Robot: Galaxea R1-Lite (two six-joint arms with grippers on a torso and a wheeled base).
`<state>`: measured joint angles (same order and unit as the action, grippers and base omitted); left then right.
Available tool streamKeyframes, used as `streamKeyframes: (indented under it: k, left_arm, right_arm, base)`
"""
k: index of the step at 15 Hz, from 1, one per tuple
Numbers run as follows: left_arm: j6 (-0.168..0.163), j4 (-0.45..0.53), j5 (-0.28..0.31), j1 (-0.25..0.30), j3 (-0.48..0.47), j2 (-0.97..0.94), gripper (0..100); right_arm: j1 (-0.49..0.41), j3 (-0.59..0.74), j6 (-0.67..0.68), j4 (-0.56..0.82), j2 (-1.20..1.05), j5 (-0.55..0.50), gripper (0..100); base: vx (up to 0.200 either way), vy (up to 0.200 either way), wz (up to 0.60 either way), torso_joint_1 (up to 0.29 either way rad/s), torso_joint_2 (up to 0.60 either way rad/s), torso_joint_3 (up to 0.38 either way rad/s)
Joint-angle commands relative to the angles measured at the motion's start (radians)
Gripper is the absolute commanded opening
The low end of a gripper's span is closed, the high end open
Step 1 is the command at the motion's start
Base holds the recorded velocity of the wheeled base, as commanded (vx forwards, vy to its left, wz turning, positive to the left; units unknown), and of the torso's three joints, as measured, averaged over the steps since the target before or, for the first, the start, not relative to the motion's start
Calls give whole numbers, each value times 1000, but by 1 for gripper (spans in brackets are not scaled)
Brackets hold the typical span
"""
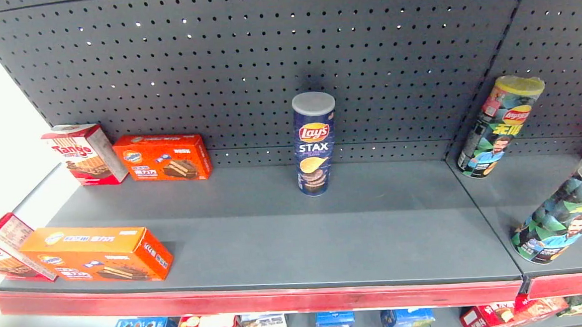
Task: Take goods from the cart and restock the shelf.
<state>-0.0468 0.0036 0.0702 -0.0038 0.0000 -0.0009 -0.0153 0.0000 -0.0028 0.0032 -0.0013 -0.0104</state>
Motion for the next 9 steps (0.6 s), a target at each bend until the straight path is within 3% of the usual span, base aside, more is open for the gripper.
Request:
streamKeyframes:
  k: [1, 9]
  left_arm:
    - [1, -1, 0, 1, 0, 1, 100]
    - [7, 1, 0, -1, 0, 1, 100]
  right_arm:
    - [0, 0, 0, 0, 1, 0, 100]
    - [0, 0, -2, 0, 1, 0, 100]
  base:
    - [0, 0, 0, 0, 0, 0]
    - [0, 0, 0, 0, 0, 0]
